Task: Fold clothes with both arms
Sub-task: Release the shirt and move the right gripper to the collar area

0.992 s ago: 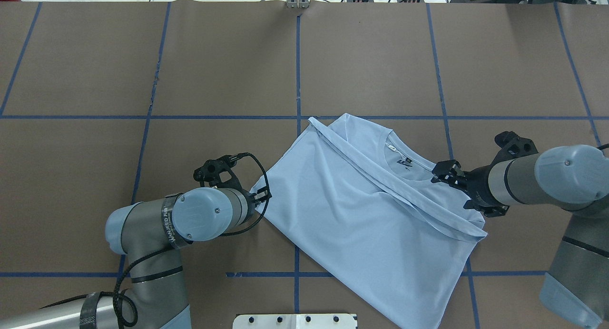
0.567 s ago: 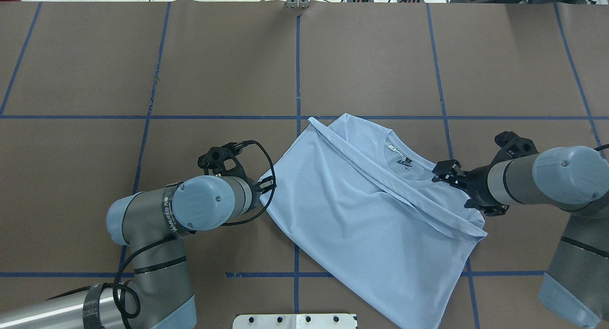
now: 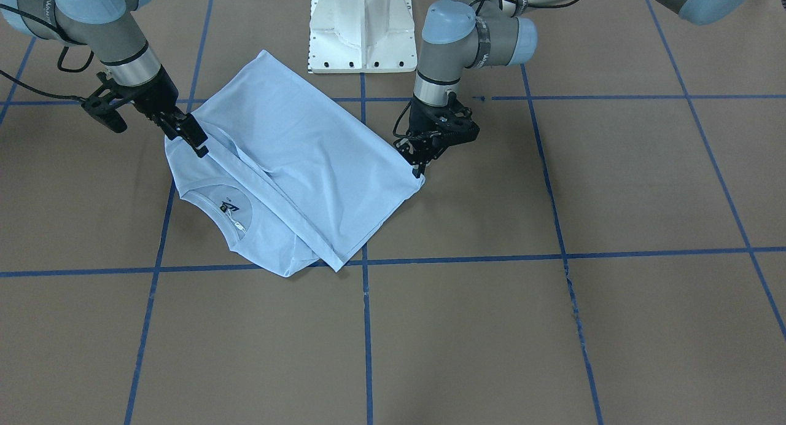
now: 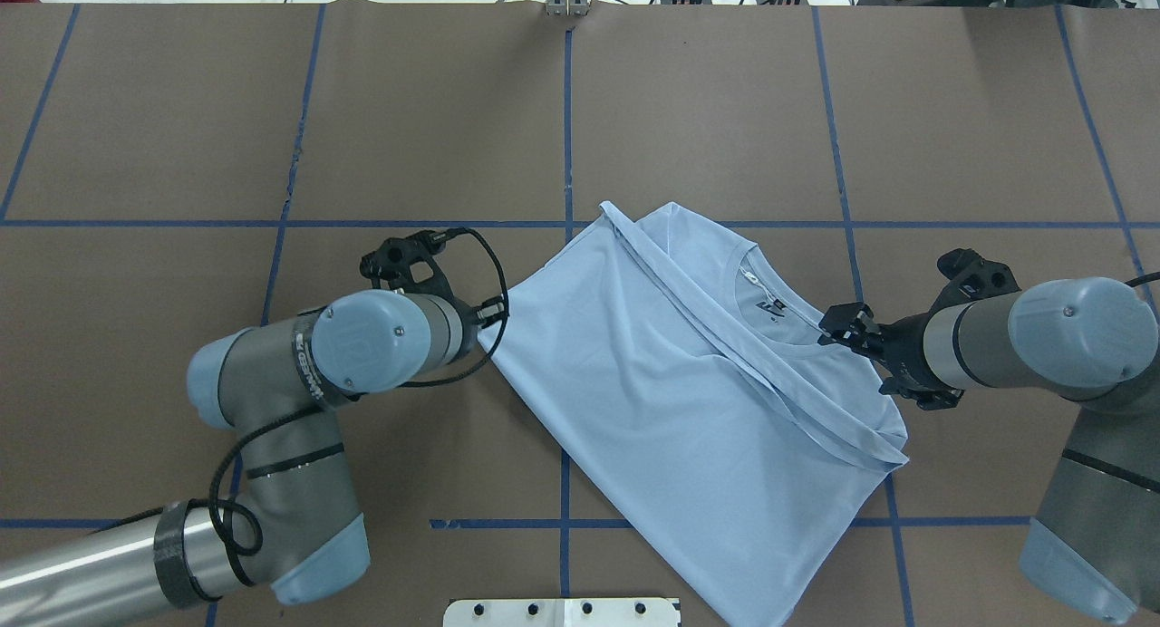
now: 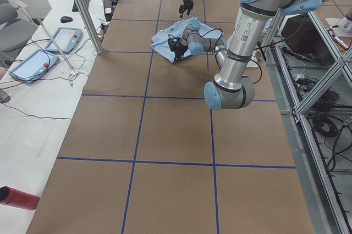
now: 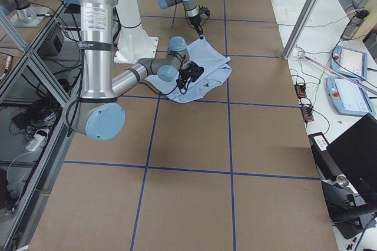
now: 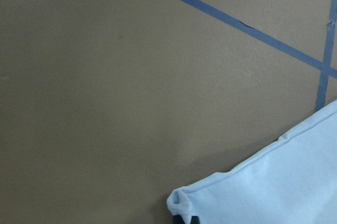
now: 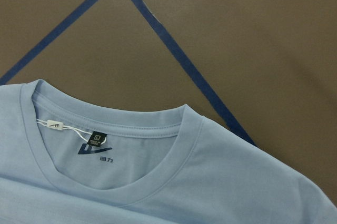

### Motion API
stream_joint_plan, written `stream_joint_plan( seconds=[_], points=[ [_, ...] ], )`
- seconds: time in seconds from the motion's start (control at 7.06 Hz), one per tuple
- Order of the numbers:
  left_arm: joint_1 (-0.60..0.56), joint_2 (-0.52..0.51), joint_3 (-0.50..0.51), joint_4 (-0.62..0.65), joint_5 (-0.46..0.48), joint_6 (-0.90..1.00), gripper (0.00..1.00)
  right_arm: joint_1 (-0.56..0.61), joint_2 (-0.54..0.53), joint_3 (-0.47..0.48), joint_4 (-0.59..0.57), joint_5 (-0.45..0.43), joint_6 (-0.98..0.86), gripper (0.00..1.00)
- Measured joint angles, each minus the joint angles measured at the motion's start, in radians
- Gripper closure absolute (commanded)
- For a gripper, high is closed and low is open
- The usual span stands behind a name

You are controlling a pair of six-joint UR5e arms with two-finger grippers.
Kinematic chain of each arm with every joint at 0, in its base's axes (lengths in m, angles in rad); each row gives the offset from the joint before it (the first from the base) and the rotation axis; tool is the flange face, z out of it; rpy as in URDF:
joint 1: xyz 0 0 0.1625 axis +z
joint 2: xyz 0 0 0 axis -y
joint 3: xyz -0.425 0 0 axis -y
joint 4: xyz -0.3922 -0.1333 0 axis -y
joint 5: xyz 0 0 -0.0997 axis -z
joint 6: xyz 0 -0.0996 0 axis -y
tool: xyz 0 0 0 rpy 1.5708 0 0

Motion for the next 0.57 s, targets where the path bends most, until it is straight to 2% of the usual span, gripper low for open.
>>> stream_joint_plan(
  seconds=[0.14,0.28,0.57],
  points=[
    [-0.074,-0.001,0.032,-0.03,-0.001,0.072,1.0,-0.001,0.026,-0.011,-0.003,-0.021,0.001,0.0],
    [-0.153,-0.018,0.122,-0.123,-0.003,0.137,1.0,-0.003,0.07,-0.027,-0.009,-0.052,0.004,0.0],
    [-0.259,-0.184,0.493,-0.392,-0.006,0.196,1.0,-0.007,0.146,-0.042,-0.011,-0.078,0.008,0.0]
  ],
)
